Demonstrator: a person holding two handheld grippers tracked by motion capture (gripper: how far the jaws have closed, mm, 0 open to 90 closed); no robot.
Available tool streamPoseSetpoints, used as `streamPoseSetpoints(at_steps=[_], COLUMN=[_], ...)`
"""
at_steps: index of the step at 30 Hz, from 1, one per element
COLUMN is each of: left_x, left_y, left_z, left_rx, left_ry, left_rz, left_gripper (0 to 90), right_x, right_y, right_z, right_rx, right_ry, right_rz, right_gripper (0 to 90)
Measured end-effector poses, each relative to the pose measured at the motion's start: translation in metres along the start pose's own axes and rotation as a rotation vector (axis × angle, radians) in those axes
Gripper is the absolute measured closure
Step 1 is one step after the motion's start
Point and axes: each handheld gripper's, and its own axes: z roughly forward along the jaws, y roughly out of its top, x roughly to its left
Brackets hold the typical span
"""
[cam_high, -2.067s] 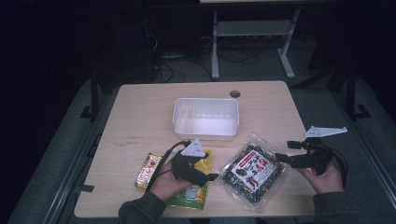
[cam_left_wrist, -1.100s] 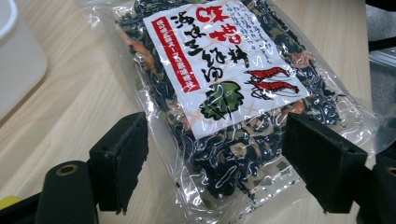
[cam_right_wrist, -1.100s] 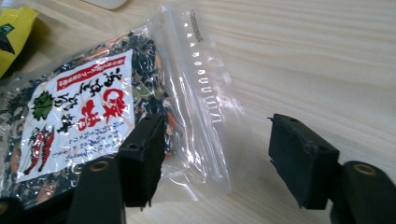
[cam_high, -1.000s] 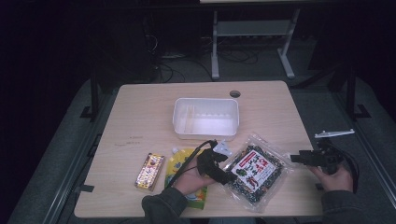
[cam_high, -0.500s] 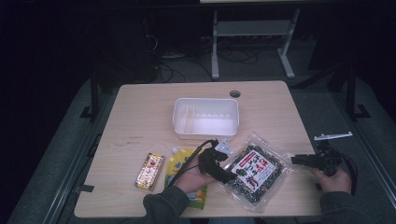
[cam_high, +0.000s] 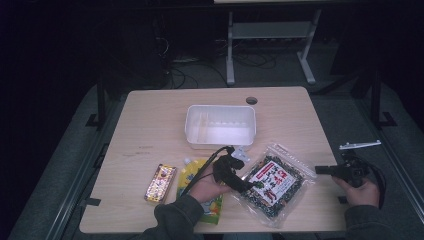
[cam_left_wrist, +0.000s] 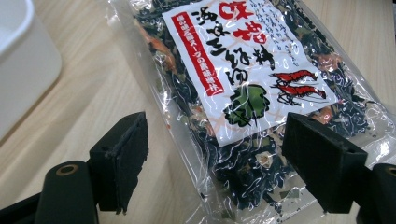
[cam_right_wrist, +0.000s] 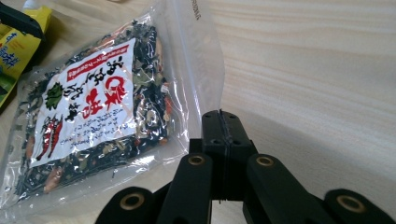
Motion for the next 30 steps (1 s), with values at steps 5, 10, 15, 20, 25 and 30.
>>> streamPoseSetpoints(at_steps=[5,10,15,20,25,30], left_x=[0.003,0.005,0.008,0.009,0.01,0.012], left_y=[-0.001,-0.001,-0.001,-0.002,-0.001,0.002], left_z=[0.001,0.001,0.001,0.004,0.01,0.017], left_rx=[0.004,-0.005,-0.014,-0.015,-0.013,-0.004], left_ry=[-0.01,-0.024,-0.037,-0.063,-0.089,-0.125], left_rz=[-0.017,-0.022,-0.037,-0.05,-0.06,-0.069], left_gripper=[21.0,20.6,20.7,20.6,20.6,20.7], right_x=[0.006,0.015,0.023,0.033,0.042,0.05], right_y=[0.003,0.007,0.013,0.021,0.024,0.026], right_z=[-0.007,-0.02,-0.03,-0.04,-0.05,-0.061], right_rx=[-0.01,-0.04,-0.056,-0.07,-0.082,-0.102], right_ry=[-0.017,-0.024,-0.031,-0.036,-0.048,-0.043], right_rz=[-0.03,-0.061,-0.088,-0.121,-0.145,-0.175], right_gripper=[90.0,90.0,90.0,90.0,90.0,90.0])
